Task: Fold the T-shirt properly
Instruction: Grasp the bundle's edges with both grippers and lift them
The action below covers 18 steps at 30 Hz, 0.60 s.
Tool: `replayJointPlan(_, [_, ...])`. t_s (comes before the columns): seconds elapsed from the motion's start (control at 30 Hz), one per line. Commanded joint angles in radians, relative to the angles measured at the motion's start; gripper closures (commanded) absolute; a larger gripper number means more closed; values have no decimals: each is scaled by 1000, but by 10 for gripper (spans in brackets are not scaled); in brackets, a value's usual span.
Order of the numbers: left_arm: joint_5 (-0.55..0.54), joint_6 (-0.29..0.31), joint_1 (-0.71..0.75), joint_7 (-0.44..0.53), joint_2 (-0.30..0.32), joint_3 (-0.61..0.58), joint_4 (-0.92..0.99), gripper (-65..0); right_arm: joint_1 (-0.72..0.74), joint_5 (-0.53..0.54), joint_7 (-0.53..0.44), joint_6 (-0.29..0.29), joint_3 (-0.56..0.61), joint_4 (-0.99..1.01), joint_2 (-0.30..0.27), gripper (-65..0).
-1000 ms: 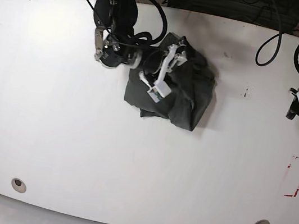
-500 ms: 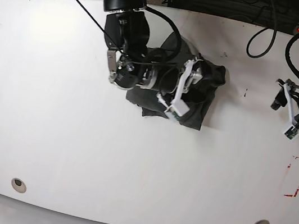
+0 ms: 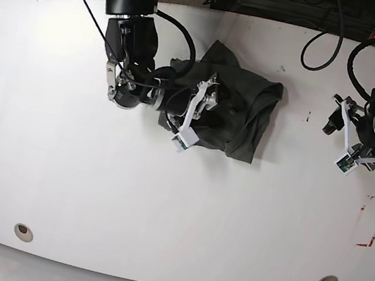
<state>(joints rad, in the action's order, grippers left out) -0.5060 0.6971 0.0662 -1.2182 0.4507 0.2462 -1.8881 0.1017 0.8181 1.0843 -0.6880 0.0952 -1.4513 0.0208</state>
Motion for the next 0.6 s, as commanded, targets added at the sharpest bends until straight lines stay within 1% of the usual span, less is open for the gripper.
replayJointPlan(0.0, [-7, 1, 2, 13, 20, 11, -20, -390, 69, 33, -29, -10, 44, 30, 24, -460])
replayJointPlan(0.07, [-7, 1, 14, 13, 21, 12, -20, -390, 105, 33, -60, -10, 84, 90, 34, -460])
replayJointPlan(0.17, [-7, 1, 24, 13, 32, 12, -20, -390, 166, 33, -131, -6, 143, 195, 66, -460])
replayJointPlan(0.2, [-7, 1, 33, 13, 38, 12, -20, -390, 195, 33, -155, 20, 162, 234, 75, -460])
replayJointPlan(0.3, [-9, 1, 40, 13, 43, 12, -21, -390, 270, 37, -206, 69, 206, 334, 89, -460])
replayJointPlan(0.4, [-9, 1, 44, 13, 41, 12, -21, -390, 341, 37, -244, 87, 255, 400, 107, -460])
replayJointPlan(0.5, [-9, 1, 44, 13, 41, 6, -21, -390, 390, 37, -253, 89, 292, 412, 112, -460])
replayJointPlan(0.57, [-9, 1, 44, 13, 41, 3, -21, -390, 407, 37, -253, 101, 297, 412, 112, -460])
